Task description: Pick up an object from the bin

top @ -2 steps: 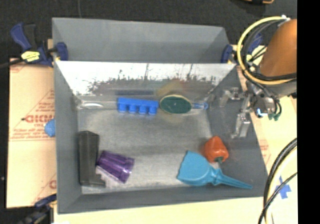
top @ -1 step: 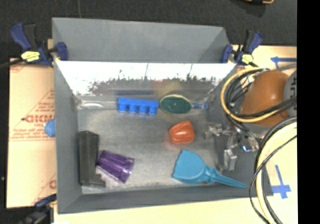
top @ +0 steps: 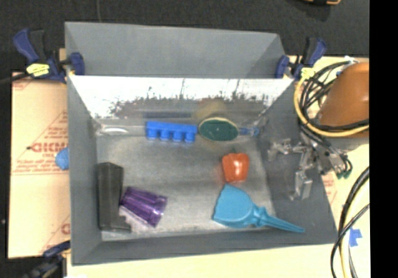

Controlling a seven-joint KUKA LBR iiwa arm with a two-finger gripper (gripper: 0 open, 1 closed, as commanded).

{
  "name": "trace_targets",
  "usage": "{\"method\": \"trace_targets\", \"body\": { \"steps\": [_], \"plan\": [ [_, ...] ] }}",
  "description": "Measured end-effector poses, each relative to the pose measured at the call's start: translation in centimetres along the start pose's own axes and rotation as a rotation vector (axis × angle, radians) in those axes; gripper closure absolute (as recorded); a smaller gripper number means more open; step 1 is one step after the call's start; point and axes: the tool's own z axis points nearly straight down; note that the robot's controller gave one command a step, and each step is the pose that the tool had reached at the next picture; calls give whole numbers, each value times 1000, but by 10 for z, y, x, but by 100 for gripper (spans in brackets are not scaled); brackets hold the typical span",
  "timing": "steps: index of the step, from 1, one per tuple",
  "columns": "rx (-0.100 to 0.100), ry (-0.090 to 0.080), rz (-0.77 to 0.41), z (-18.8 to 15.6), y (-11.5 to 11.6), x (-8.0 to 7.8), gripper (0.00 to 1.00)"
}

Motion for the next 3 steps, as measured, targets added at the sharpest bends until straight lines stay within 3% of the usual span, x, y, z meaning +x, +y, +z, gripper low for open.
{"method": "trace_targets", "body": {
  "steps": [1,2,3],
  "plan": [
    [-8,10,-20,56,67,38,0],
    [15,-28,-164,82,78,37,0],
    [-4,0,-8,85,109,31,100]
  ]
}}
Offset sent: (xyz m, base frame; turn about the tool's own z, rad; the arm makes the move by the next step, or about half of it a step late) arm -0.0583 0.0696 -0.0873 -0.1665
